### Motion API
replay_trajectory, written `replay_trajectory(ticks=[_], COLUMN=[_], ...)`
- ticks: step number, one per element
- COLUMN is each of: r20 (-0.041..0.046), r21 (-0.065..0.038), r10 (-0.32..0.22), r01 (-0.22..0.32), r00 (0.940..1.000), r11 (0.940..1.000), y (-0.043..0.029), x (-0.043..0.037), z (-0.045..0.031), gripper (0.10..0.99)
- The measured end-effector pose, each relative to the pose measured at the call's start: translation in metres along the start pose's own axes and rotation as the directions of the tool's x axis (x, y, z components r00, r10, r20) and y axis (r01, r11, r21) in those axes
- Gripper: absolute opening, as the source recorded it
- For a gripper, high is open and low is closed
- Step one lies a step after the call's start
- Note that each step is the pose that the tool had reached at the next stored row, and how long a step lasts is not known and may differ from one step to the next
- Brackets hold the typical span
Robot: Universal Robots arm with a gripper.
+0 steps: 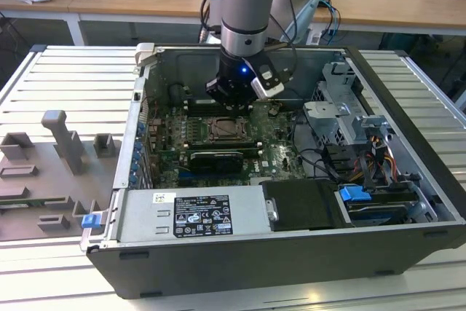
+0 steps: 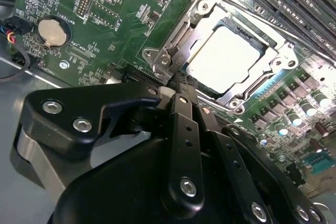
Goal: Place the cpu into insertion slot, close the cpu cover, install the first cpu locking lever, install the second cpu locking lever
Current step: 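Install the second cpu locking lever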
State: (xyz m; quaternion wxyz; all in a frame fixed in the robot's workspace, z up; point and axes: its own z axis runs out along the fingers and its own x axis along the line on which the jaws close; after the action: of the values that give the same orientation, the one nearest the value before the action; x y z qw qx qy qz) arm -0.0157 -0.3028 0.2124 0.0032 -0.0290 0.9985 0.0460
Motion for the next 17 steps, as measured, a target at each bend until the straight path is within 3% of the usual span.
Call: replay_trajectory(ticks=[7,10,13,17], r20=[-0.0001,0.0000,0.0001,0.0002], r21=[0.000,0.000,0.000,-0.004], r10=[0.000,0.000,0.000,0.000], r01=[0.000,0.000,0.000,0.000], r00=[1.0000,1.0000,1.0000,1.0000], r11=[1.0000,1.0000,1.0000,1.0000], y=[-0.0038,-0.0028,-0.0008,-0.0075], x=[0.0002,0.0001,-0.0001,0.0006], z=[-0.0029,-0.0146,-0.0371,-0.0384], gripper=[0.106,0.106,0.106,0.106])
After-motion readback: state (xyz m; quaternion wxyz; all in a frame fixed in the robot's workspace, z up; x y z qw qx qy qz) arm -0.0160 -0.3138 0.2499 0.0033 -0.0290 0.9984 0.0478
